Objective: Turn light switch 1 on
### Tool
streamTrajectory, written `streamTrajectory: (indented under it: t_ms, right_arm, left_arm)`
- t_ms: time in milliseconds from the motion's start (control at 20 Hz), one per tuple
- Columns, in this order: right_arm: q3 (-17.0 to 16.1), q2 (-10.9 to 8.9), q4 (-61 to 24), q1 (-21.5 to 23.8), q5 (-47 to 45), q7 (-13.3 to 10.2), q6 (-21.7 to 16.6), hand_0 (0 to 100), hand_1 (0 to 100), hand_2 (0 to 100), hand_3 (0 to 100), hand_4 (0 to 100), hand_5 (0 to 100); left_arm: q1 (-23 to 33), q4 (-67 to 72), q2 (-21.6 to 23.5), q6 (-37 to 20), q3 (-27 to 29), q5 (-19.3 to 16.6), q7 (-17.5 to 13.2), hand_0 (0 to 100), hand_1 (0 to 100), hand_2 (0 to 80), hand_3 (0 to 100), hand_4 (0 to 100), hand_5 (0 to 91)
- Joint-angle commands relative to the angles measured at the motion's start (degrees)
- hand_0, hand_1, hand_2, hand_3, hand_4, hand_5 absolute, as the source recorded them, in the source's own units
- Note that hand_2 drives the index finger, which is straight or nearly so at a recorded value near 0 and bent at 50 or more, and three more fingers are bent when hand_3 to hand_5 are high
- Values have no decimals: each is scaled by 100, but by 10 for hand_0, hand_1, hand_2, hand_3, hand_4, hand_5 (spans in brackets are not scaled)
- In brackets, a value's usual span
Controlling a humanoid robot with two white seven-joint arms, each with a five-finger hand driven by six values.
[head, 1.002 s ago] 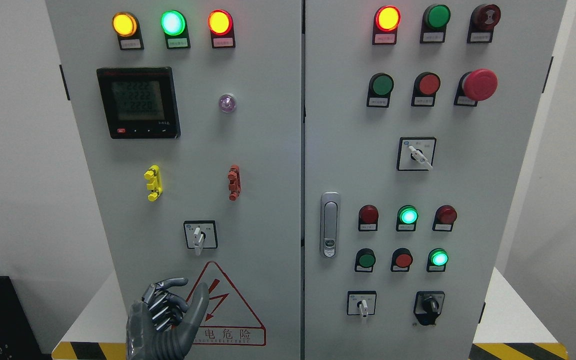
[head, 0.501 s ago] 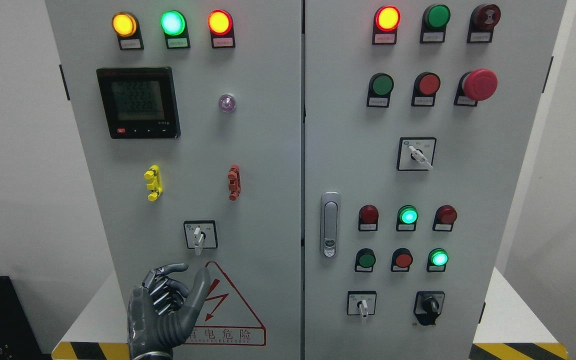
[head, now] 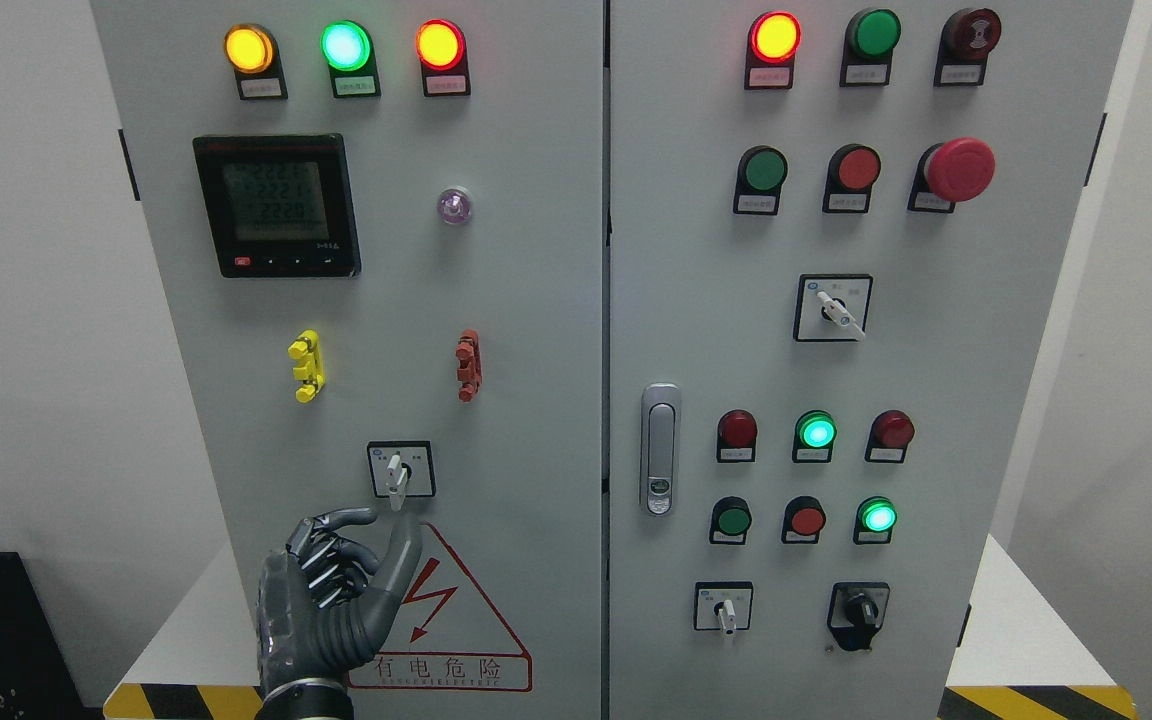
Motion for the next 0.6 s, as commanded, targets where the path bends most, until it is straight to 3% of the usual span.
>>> streamTrajectory:
  t_ms: [0, 551]
  right_arm:
    - [0, 0, 0, 1, 0, -3, 5, 308, 0, 0, 0, 0, 0]
    - [0, 0, 0, -8, 0, -3, 5, 308, 0, 0, 0, 0, 0]
  left_arm:
    - [-100, 59, -46, 67, 33, -12, -7, 115, 705, 464, 852, 928, 864]
    - [-205, 226, -55, 129, 33, -12, -7, 106, 704, 465, 851, 927, 863]
